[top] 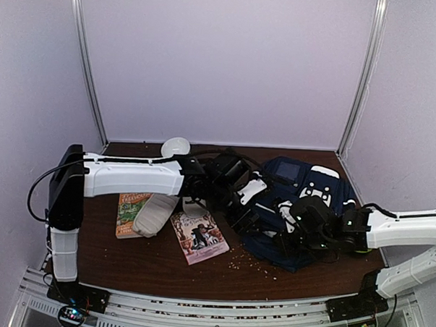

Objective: Pack the student bag
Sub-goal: Unzip the student bag at the center of the board.

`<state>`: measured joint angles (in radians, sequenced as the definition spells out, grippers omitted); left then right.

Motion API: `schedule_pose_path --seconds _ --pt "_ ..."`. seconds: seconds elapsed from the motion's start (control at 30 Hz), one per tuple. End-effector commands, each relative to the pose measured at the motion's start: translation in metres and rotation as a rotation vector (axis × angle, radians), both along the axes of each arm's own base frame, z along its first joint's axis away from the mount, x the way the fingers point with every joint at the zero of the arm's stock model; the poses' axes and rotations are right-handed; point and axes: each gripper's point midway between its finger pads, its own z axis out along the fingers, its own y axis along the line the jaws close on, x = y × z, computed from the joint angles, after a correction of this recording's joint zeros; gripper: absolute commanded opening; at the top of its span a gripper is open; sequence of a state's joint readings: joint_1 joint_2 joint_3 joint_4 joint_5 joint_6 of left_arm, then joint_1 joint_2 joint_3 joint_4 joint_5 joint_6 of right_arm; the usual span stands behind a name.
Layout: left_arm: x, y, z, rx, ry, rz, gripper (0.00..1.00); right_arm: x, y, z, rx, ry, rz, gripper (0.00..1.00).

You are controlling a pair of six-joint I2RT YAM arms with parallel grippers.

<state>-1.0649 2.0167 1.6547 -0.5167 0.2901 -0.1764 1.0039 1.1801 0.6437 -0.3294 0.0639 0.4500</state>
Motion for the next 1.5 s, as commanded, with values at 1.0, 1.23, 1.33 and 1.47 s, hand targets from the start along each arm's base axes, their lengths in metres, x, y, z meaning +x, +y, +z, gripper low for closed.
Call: schedule_pose_path --seconds 1.0,1.23,1.33,1.47 --pt "0.010 -0.016 -0.054 0.104 -0.016 -0.028 0.39 -0.003 -0.009 0.009 0.068 -0.013 -0.059 0.00" --pt "0.012 -0.011 -0.049 0.114 -0.045 -0.028 0.06 -0.004 -0.011 0.007 0.063 -0.012 -0.060 0.00" --pt "0.013 -0.011 -0.043 0.108 -0.058 -0.027 0.00 -0.004 -0.013 0.006 0.059 -0.010 -0.062 0.00" --pt "0.015 -0.011 -0.037 0.100 -0.069 -0.020 0.00 -0.005 -0.014 0.005 0.059 -0.010 -0.061 0.00"
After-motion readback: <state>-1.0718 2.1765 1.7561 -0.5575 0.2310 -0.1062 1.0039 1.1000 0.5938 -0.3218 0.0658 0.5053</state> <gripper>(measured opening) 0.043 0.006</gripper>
